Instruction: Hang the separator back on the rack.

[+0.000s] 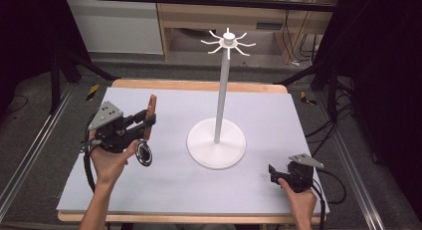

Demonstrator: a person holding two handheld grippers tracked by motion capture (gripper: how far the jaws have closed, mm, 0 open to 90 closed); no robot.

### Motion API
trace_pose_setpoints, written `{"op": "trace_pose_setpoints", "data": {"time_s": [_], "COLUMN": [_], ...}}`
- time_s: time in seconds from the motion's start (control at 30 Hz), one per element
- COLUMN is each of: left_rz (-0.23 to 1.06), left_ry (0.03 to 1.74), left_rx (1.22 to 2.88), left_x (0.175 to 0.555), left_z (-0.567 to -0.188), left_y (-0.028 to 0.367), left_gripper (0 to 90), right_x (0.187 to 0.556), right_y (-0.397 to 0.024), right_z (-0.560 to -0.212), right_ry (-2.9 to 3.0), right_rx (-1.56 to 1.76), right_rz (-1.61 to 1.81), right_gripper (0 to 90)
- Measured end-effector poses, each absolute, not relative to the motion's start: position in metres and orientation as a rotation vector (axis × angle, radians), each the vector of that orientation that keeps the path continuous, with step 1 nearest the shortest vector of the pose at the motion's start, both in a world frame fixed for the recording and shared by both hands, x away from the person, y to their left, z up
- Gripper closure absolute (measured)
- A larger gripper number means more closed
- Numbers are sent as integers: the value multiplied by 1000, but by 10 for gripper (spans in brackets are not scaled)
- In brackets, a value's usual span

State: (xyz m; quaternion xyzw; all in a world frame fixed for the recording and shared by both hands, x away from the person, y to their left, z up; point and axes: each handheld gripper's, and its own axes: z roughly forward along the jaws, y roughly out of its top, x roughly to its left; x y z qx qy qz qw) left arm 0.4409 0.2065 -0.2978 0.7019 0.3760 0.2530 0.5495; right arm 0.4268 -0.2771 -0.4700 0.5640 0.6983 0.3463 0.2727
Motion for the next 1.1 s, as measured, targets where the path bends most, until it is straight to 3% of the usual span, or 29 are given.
{"op": "trace_pose_setpoints", "data": {"time_s": [1.1], "left_rz": [642], "left_ry": [725], "left_rx": [1608], "left_x": [438], "left_z": [-225], "left_y": [165], "left_gripper": [674], "right_x": [428], "right_y": [-277], "right_z": [-470], "right_ry": [1884], "right_rx": [1510], "right_rz": [922], "right_gripper": [85]}}
